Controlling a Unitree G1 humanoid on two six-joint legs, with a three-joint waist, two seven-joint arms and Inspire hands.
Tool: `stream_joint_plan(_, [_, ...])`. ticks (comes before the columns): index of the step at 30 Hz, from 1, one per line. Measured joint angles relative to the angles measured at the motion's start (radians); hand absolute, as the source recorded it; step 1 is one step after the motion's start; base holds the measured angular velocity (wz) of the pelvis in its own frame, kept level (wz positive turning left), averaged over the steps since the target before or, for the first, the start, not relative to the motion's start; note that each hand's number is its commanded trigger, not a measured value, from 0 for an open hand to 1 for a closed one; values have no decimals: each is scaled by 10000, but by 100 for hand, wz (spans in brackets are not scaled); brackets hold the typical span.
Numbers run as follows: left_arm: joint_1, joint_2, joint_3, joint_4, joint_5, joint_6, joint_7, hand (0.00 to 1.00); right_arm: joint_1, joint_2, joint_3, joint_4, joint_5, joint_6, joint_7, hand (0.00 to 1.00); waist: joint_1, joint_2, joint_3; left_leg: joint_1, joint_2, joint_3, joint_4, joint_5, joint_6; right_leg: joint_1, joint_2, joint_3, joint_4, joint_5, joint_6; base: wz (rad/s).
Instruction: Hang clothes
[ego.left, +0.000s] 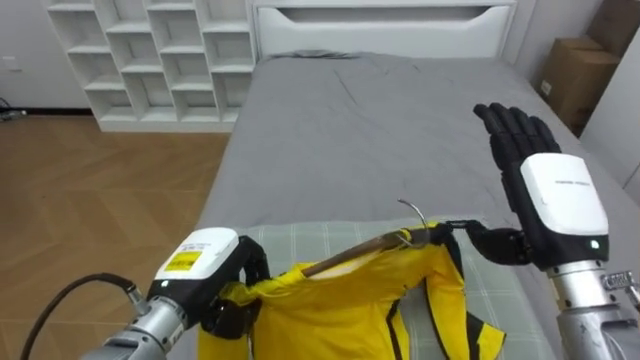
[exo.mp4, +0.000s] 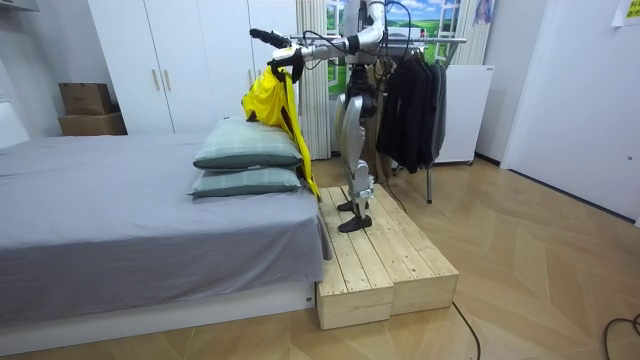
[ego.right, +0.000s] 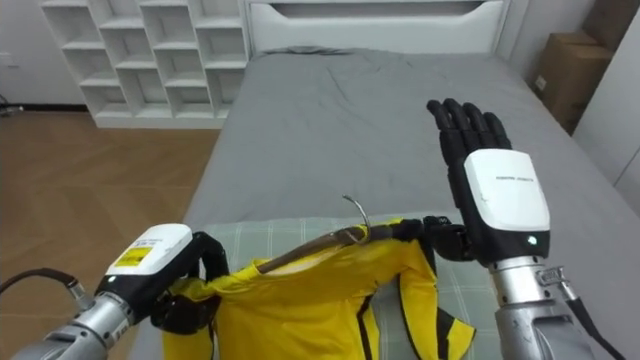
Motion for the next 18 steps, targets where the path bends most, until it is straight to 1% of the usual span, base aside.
stream_joint_plan(3, [-10, 207, -48, -216, -8, 1, -188, 100, -392, -77, 572, 43, 671, 54, 1098, 0, -44, -37, 28, -7, 0, -39, -1, 0, -1, 93, -10, -103, -21, 0, 0, 6])
stream_joint_plan(6, [-72, 238, -92, -306, -51, -3, -376, 100, -806, -262, 1164, 463, 1177, 78, 2193, 0, 8, -88, 58, 51, -13, -174, 23, 0, -1, 189, -10, -192, -18, 0, 1, 10])
stream_joint_plan(7, [-135, 254, -119, -307, -58, -3, -379, 100, -1004, -384, 1453, 701, 1409, 158, 2695, 0, 53, -121, 78, 58, -7, -175, 23, 0, -1, 189, -6, -200, -16, 0, 1, 5])
stream_joint_plan(8, [-168, 260, -135, -306, -58, -3, -380, 100, -1083, -422, 1563, 786, 1445, 223, 2936, 0, 61, -134, 86, 55, -5, -176, 21, 0, -1, 184, -5, -199, -17, 0, 1, 0])
stream_joint_plan(9, [-210, 262, -146, -307, -68, -3, -392, 100, -1170, -513, 1747, 819, 1506, 347, 3462, 0, 85, -141, 88, 26, -5, -185, 19, 0, -2, 168, -7, -223, -11, 0, 1, 8])
stream_joint_plan(10, [-241, 264, -143, -306, -61, -3, -412, 100, -1197, -523, 1763, 815, 1526, 374, 3985, 0, 75, -142, 89, -24, -9, -228, 20, -2, -4, 146, -13, -338, -9, 0, 1, 9])
stream_joint_plan(11, [-249, 263, -143, -306, -59, -2, -420, 100, -1212, -523, 1763, 813, 1526, 405, 4228, 0, 67, -144, 89, -44, -12, -249, 20, -2, -5, 136, -17, -393, -8, 0, 1, 8])
stream_joint_plan(12, [-262, 262, -143, -306, -41, -2, -428, 100, -1230, -523, 1765, 809, 1551, 516, 4705, 0, 72, -148, 87, -60, -13, -258, 20, -3, -5, 106, -22, -426, -2, 1, 2, 3])
stream_joint_plan(13, [-266, 263, -143, -306, -5, -2, -448, 100, -1231, -524, 1764, 809, 1550, 624, 5141, 0, 77, -154, 85, -55, -15, -258, 22, -3, -5, 87, -25, -429, -1, 2, 3, 0])
stream_joint_plan(18, [-309, 264, -131, -305, 76, 5, -558, 100, -1394, -563, 1757, 1375, 2178, 797, 6635, 0, 89, -172, 87, -32, -12, -265, 72, -2, -4, 158, -27, -437, 13, 2, 3, 0])
